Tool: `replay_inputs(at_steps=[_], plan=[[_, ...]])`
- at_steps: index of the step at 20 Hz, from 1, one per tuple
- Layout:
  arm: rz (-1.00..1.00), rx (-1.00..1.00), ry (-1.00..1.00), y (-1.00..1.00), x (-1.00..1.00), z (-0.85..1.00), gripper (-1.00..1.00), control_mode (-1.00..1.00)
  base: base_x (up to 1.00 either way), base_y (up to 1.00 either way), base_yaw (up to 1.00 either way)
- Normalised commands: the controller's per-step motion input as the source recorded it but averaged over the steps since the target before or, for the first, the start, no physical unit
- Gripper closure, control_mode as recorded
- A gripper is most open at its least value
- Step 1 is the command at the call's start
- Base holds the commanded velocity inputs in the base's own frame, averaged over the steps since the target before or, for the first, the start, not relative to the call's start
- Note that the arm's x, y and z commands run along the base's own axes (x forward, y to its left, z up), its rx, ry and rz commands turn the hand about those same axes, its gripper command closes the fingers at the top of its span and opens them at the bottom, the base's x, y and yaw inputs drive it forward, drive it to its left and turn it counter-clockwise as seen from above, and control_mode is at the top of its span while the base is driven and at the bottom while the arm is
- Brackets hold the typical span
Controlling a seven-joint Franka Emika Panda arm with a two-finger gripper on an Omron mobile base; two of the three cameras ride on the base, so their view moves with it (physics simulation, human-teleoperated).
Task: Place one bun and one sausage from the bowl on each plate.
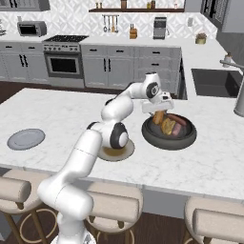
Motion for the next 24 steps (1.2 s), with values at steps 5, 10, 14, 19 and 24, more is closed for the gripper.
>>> replay_inputs(at_steps=[5, 10, 14, 19, 24], plan=[[0.00, 0.01, -0.05, 0.22, -0.55, 0.19, 1.00, -1.00, 0.00, 0.00, 0.00], [0.00, 0.02, 0.03, 0.61, -0.65, 0.58, 1.00, -1.00, 0.00, 0.00, 0.00], [-0.08, 0.00, 0.20, 0.78, -0.64, 0.18, 1.00, -1.00, 0.00, 0.00, 0.00], [-0.08, 0.04, -0.02, 0.59, -0.90, 0.00, 1.00, -1.00, 0.00, 0.00, 0.00], [-0.07, 0.03, 0.08, 0.57, -0.62, 0.30, 1.00, -1.00, 0.00, 0.00, 0.00]])
